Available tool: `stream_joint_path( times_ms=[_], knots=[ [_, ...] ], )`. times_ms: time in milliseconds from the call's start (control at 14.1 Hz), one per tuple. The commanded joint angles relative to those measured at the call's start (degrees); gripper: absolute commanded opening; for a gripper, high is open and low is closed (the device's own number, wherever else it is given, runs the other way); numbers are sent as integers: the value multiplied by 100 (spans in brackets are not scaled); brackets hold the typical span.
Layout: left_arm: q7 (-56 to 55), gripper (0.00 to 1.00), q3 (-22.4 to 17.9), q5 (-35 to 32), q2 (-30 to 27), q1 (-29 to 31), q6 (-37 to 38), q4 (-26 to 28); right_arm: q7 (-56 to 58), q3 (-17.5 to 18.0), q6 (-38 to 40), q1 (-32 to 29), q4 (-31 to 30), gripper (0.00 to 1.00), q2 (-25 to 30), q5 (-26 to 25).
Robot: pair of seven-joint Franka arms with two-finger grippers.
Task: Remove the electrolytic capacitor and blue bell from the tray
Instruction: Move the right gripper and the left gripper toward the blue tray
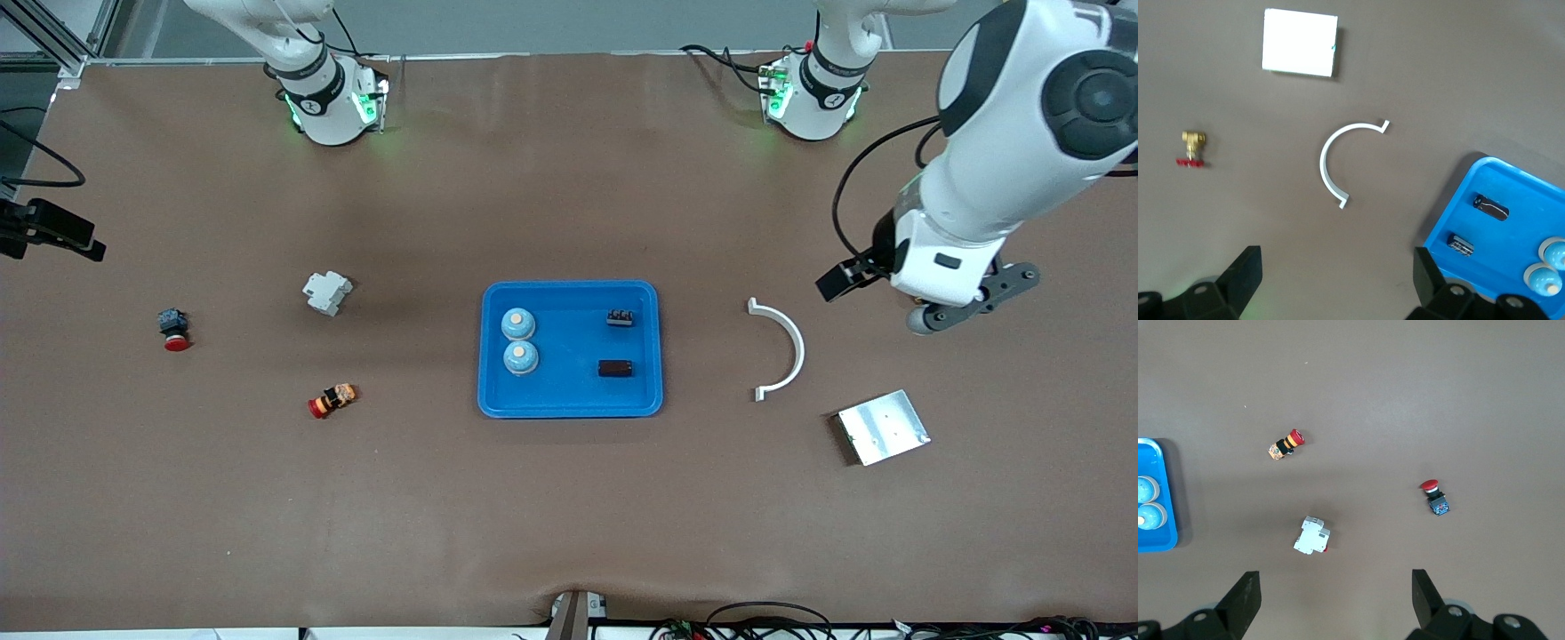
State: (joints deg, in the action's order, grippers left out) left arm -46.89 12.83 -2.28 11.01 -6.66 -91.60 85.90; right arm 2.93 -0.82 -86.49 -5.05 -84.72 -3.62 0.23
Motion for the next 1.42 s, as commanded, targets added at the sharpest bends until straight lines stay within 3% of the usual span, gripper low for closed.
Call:
stream_joint_path(
  times_ms=[0,355,922,1347],
  knots=[
    [-749,100,9,-62,-11,-133,10,58,15,73,27,-119,-44,100,63,91],
    [-2822,100,35,-62,225,-704,-437,102,6,73,-8,-111,-44,100,63,91],
    [-4513,100,36,-18,858,-1109,-983,111,-29,81,-245,-49,-62,100,-94,486],
    [-5207,100,27,-71,1175,-1390,-1325,242,-1722,99,-842,1153,-71,100,-876,460]
  ],
)
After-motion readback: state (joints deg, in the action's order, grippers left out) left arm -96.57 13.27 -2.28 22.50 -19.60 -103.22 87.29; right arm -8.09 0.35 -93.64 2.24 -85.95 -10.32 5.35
